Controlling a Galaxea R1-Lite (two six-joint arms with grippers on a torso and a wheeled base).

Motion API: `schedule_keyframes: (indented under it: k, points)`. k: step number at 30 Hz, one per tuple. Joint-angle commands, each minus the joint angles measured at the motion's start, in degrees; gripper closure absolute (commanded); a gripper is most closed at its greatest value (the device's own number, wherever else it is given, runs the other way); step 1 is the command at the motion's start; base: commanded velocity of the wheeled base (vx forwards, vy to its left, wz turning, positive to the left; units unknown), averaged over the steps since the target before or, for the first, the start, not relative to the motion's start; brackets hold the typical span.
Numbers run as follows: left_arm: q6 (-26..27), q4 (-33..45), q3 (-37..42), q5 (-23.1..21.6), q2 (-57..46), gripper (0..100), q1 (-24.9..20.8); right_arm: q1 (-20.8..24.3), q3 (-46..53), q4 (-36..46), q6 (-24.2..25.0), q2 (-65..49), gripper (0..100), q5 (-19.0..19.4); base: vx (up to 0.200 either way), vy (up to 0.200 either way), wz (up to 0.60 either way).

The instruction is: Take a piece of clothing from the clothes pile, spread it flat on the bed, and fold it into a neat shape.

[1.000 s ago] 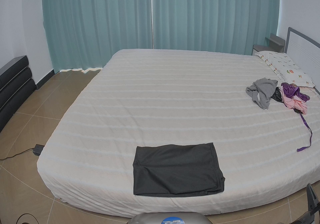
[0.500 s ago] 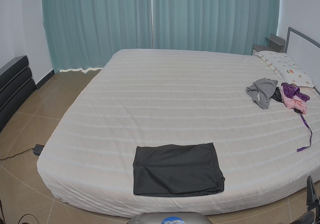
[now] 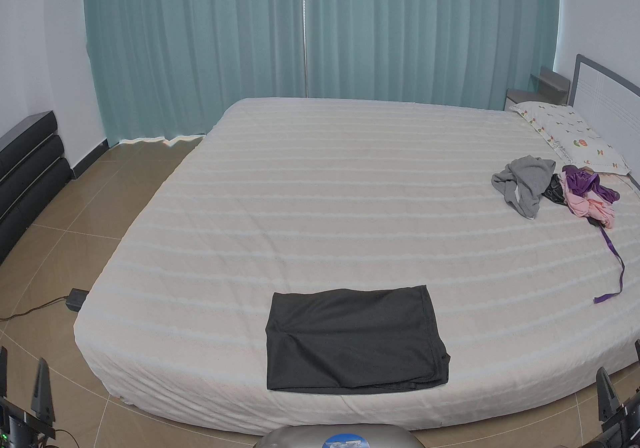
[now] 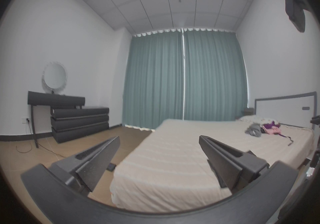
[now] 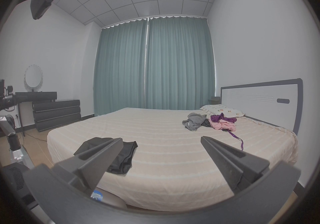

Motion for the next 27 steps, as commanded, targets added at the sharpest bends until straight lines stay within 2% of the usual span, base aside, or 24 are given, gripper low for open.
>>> schedule_keyframes:
  k: [1,3,6,15,21,27]
  points:
    - [-2.1,4.1,1.1,-4.1,-0.1,0,0.0,0.2,1.0,0.6,0.6,-0.6,0,0.1,0.000,0.000,0.00]
    - [-1.5,5.1,1.1,-7.7,-0.1,0,0.0,0.2,1.0,0.6,0.7,-0.6,0,0.1,0.000,0.000,0.00]
    - [0.4,6.4,1.1,-9.7,-0.1,0,-0.1,0.0,1.0,0.6,0.6,-0.6,0,0.2,0.000,0.000,0.00]
    - [1.7,6.4,1.1,-10.5,-0.1,0,-0.1,0.2,1.0,0.6,0.6,-0.6,0,0.1,0.000,0.000,0.00]
    - [-1.0,6.5,1.1,-8.3,-0.1,0,0.0,0.0,1.0,0.6,0.7,-0.6,0,0.2,0.000,0.000,0.00]
    - [1.6,6.5,1.1,-8.9,-0.2,0,0.0,0.0,1.0,0.6,0.9,-0.6,0,0.1,0.000,0.000,0.00]
